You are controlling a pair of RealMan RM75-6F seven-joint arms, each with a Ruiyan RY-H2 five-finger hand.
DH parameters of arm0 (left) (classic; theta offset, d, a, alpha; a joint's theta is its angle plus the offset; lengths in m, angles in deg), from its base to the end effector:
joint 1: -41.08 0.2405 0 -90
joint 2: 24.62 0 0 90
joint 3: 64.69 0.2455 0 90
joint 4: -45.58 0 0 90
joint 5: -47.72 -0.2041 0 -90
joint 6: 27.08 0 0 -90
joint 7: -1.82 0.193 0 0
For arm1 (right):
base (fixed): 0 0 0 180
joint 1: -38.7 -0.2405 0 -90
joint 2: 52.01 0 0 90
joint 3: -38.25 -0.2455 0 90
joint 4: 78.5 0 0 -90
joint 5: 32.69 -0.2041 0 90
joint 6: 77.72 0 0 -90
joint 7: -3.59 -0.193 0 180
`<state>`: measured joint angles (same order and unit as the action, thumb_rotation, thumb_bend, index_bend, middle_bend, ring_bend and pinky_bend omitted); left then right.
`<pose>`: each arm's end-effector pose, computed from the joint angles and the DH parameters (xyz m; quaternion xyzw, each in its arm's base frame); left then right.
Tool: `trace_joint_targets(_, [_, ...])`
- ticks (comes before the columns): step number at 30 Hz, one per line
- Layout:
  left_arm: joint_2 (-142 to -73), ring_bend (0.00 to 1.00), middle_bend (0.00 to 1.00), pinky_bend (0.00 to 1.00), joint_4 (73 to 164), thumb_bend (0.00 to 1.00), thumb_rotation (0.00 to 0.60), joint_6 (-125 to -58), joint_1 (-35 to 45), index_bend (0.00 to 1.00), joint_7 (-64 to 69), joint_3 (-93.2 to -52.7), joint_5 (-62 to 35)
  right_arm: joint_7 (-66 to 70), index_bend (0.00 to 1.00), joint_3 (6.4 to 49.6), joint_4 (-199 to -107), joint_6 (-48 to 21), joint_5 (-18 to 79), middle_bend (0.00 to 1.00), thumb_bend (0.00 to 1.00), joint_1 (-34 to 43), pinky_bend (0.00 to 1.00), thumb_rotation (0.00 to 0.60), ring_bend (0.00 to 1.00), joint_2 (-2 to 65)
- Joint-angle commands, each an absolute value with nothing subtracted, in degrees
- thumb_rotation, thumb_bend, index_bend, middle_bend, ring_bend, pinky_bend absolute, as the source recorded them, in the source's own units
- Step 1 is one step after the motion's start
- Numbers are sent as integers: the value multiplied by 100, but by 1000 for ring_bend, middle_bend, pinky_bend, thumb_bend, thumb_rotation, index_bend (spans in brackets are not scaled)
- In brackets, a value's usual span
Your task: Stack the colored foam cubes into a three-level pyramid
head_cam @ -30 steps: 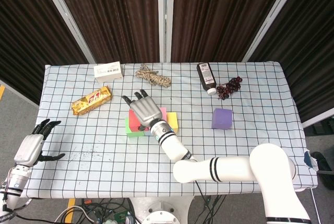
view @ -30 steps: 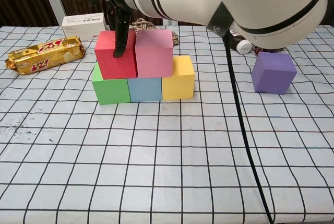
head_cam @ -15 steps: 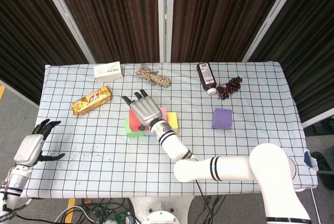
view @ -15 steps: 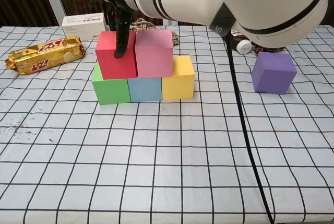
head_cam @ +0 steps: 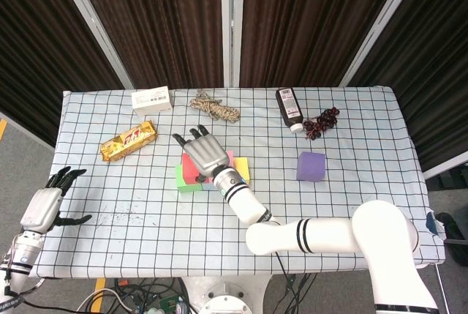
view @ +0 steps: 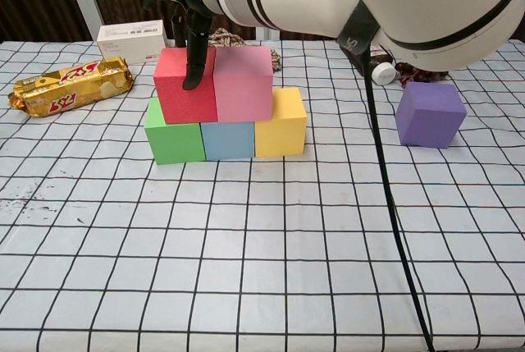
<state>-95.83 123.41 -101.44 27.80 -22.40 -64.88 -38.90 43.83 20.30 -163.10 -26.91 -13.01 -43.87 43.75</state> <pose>-0.3206 0.2671 0.1062 -0.5918 -0.4993 -0.4274 0.4668 0.0927 -0.4015 -0.0805 0.8001 -0.3529 0.3497 0.3363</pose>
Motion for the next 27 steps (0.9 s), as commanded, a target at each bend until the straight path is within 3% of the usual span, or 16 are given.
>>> trace_joint_targets(1, [-9580,2,119,100,12341,0,600,-10138,2779,118,-2244,-6488,-3885,4362,0,2026,-16316,-2676,-1279,402,90,-4389,0,600,75,4378])
trace_joint_targets(22, [-9593,3,119,100,12297,0,600,-10136,2776,118,-2272,-6482,-3889,4398,0,2100,-16273,-2673,-1366,402,94,-4448,0,600,75,4426])
trace_joint_targets(27, [-9591,2,119,100,12292,0,600,-10142,2782,118,-2285,-6485,-3883,4337,0,2089,-16293,-2733,-1345,318,58,-4430,0,600,69,4399])
